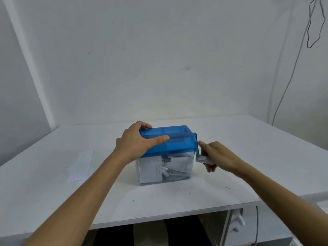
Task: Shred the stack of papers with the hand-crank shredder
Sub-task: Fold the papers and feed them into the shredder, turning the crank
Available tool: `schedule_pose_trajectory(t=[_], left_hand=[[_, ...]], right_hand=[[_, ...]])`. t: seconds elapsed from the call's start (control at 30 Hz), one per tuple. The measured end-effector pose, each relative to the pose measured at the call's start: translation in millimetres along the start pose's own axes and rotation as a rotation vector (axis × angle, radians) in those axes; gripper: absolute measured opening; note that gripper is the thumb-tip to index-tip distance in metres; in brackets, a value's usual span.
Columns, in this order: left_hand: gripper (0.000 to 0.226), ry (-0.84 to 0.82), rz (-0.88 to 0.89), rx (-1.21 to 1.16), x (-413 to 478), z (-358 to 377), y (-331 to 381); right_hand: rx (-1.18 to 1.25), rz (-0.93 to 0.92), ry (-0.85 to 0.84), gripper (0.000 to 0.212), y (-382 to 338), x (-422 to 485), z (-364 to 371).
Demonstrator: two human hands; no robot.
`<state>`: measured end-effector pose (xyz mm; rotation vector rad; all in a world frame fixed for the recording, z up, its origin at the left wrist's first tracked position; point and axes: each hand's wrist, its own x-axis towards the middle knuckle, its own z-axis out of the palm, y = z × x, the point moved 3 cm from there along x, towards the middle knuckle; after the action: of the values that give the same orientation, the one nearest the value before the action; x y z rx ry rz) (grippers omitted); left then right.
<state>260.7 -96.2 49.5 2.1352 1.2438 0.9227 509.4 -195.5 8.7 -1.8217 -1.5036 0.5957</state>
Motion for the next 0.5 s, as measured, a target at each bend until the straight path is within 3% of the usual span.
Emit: schedule_pose_trajectory(t=[0.07, 0.17, 0.3, 0.4, 0.5], left_hand=[[0.096, -0.012, -0.010, 0.000, 0, -1, 0], [0.095, -0.041, -0.022, 0.019, -1, -3, 2], [0.099, -0.079, -0.032, 0.017, -2, -5, 5], [0.096, -0.098, -0.029, -0.002, -2, -6, 5], [0.088, -0.106, -0.023, 0.004, -4, -5, 7]], right_hand=[[-0.003, -0.020, -0.163, 0.057, -7, -18, -14], [-0.103, -0.161, -0.279, 0.032, -22, -28, -28], [-0.006, -0.287, -0.179, 0.033, -58, -25, -54], [0.119, -0.243, 0.056, 0.033, -66, 3, -66], [0.033, -0.148, 0.242, 0.039, -59, 47, -61]])
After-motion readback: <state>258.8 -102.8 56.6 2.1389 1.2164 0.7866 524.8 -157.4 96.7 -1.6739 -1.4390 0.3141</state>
